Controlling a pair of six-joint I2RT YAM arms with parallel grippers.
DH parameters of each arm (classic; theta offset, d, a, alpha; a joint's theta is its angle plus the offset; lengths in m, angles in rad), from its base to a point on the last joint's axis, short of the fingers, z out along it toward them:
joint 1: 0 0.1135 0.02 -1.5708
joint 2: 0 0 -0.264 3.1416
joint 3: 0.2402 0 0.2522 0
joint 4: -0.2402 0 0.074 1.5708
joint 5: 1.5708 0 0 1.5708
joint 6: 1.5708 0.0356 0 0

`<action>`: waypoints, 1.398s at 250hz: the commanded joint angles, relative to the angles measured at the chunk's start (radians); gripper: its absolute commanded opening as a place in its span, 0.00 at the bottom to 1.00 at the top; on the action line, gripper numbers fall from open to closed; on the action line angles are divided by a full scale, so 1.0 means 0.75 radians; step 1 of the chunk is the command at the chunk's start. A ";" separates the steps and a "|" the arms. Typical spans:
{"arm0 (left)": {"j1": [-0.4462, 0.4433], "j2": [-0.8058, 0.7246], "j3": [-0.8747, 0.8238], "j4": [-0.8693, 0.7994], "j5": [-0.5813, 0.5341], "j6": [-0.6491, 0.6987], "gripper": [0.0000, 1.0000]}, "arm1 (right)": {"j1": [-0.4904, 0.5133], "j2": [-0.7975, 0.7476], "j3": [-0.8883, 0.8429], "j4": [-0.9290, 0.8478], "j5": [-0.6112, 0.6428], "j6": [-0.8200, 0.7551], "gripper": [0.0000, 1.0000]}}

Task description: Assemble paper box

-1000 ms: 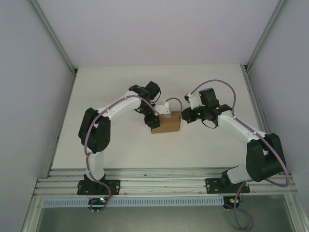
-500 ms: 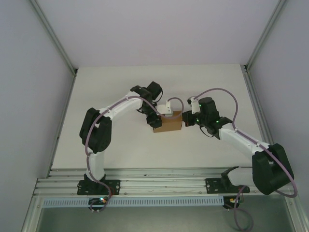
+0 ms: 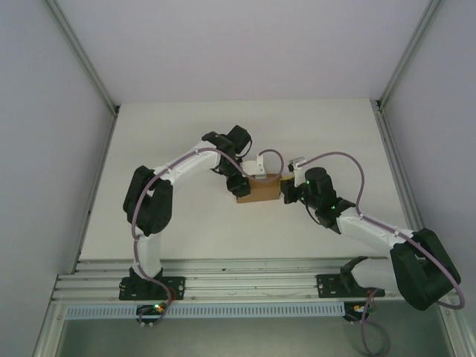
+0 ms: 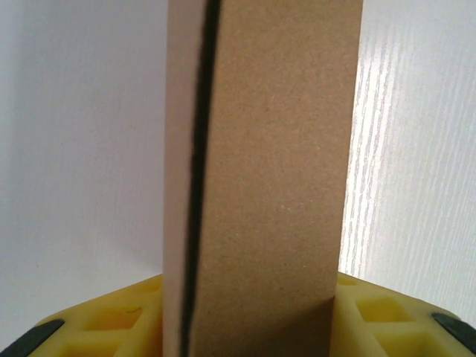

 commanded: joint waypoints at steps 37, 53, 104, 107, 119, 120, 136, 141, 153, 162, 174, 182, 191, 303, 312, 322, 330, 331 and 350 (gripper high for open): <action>-0.008 0.033 0.061 0.092 0.014 -0.051 0.57 | 0.046 0.079 -0.061 -0.145 -0.009 0.015 0.00; -0.010 0.027 0.066 0.092 0.011 -0.063 0.63 | 0.050 0.098 -0.050 -0.133 0.014 0.047 0.00; -0.016 -0.035 0.032 0.127 -0.017 -0.094 0.85 | 0.077 0.048 0.042 -0.292 0.120 0.067 0.00; -0.018 -0.042 0.029 0.129 -0.016 -0.098 0.86 | 0.078 0.047 0.045 -0.298 0.126 0.067 0.00; -0.019 -0.070 0.012 0.143 -0.002 -0.104 1.00 | 0.083 0.042 0.049 -0.305 0.140 0.077 0.00; -0.019 -0.073 0.010 0.144 -0.001 -0.105 1.00 | 0.084 0.041 0.048 -0.304 0.140 0.078 0.00; -0.021 -0.121 -0.026 0.175 0.017 -0.123 1.00 | 0.088 0.040 0.047 -0.300 0.142 0.105 0.00; -0.020 -0.139 -0.041 0.190 0.018 -0.129 1.00 | 0.091 0.041 0.047 -0.300 0.144 0.113 0.00; -0.022 -0.182 -0.075 0.232 0.004 -0.156 1.00 | 0.099 0.041 0.052 -0.304 0.163 0.132 0.00; -0.020 -0.215 -0.102 0.261 -0.018 -0.183 1.00 | 0.106 0.043 0.059 -0.313 0.185 0.142 0.00; -0.019 -0.258 -0.134 0.288 -0.050 -0.220 1.00 | 0.112 0.045 0.072 -0.334 0.204 0.148 0.00; -0.020 -0.287 -0.154 0.304 -0.077 -0.252 1.00 | 0.118 0.047 0.082 -0.351 0.226 0.160 0.00; -0.020 -0.321 -0.179 0.318 -0.107 -0.296 1.00 | 0.125 0.049 0.093 -0.371 0.228 0.159 0.00; -0.053 -0.678 -0.564 0.375 -0.479 -0.977 0.66 | 0.202 0.079 0.190 -0.523 0.340 0.267 0.00; -0.053 -0.679 -0.569 0.377 -0.481 -0.979 0.65 | 0.204 0.088 0.193 -0.523 0.333 0.265 0.00; -0.051 -0.671 -0.562 0.381 -0.473 -0.974 0.61 | 0.208 0.099 0.197 -0.522 0.330 0.263 0.00; -0.048 -0.658 -0.551 0.382 -0.462 -0.969 0.58 | 0.210 0.107 0.199 -0.523 0.328 0.264 0.00; -0.048 -0.656 -0.549 0.384 -0.461 -0.968 0.57 | 0.212 0.108 0.199 -0.524 0.328 0.264 0.00; -0.043 -0.610 -0.512 0.381 -0.436 -0.956 0.52 | 0.216 0.113 0.198 -0.517 0.316 0.259 0.00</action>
